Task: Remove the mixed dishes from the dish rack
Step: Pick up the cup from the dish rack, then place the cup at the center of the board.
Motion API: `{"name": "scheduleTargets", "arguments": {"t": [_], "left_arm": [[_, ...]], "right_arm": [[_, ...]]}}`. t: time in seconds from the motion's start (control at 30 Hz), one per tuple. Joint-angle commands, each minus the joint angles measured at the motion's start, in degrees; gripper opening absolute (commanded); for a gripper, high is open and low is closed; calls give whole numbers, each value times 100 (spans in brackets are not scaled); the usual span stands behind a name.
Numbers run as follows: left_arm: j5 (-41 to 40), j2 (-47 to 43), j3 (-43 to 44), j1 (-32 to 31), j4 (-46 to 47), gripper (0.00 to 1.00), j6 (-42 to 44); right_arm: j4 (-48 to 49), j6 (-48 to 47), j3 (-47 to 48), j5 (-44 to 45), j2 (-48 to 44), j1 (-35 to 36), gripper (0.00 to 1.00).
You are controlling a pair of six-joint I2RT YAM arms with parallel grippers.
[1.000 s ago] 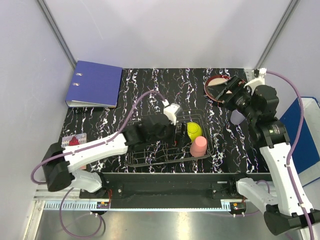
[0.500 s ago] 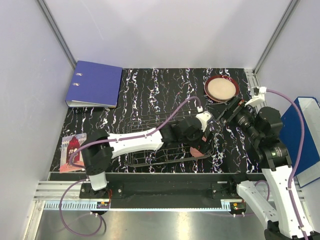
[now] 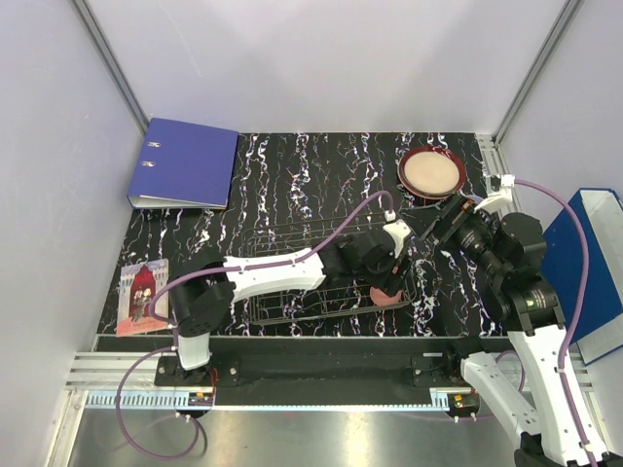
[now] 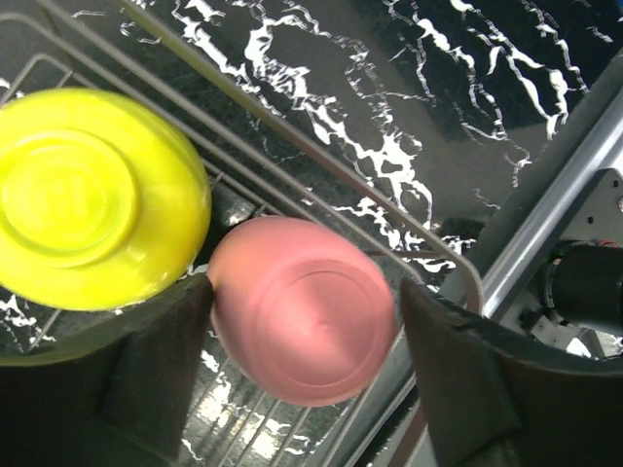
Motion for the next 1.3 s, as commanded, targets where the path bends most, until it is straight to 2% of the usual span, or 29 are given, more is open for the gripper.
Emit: {"name": "scheduleTargets", "arguments": {"t": [0.0,0.03,0.1,0.17,0.27,0.43,0.6,0.67,0.7,0.73,0.77,0.8,0.83,0.9,1.0,1.13,1.27], "left_arm": [[-163,-404,-157,67,236,67,122],[-154,-422,-192,76,228,62,140],[-110,-457,-218,85,236,43,175],[-92,-501,-245,94,228,33,175],[-215,-772,-245,94,96,31,254],[-532,-2107,-236,164,-62,29,491],[-340,-3469,-454,540,174,18,352],[298,-4093,-770,865,770,13,-122],[660,-4296,-1251,1311,1103,12,-367],[1038,-4654,-1560,1568,2055,12,-1066],[1746,-4789,-1911,1831,2673,11,-1490],[2040,-4860,-2593,2312,3323,10,-1947],[2261,-4860,-2879,2517,4487,9,-2848],[2771,-4668,-3373,2965,5748,8,-3583],[3106,-4185,-3655,3143,6963,8,-4603],[3230,-3754,-3637,3143,7592,7,-4983],[3239,-3507,-3594,3143,7935,2,-5186]], "right_arm": [[236,15,-64,-106,-45,27,95],[254,15,-64,-106,-53,36,95],[245,15,-56,-88,-54,27,95],[245,15,-38,-88,-71,27,95],[149,-72,128,-53,-97,27,95],[-27,-169,454,-70,-89,27,96],[7,-64,595,-96,-185,27,96],[218,84,516,-210,-238,27,96],[323,155,464,-281,-299,27,96],[576,217,420,-368,-334,27,97],[744,391,306,-569,-361,27,96],[937,497,235,-693,-405,27,96],[1313,603,174,-938,-431,27,96],[1684,972,33,-1177,-414,36,96],[2335,1420,-81,-1572,-291,27,95],[2951,1842,-187,-1827,-142,27,91],[3075,1896,-249,-1855,-71,27,88]]}}
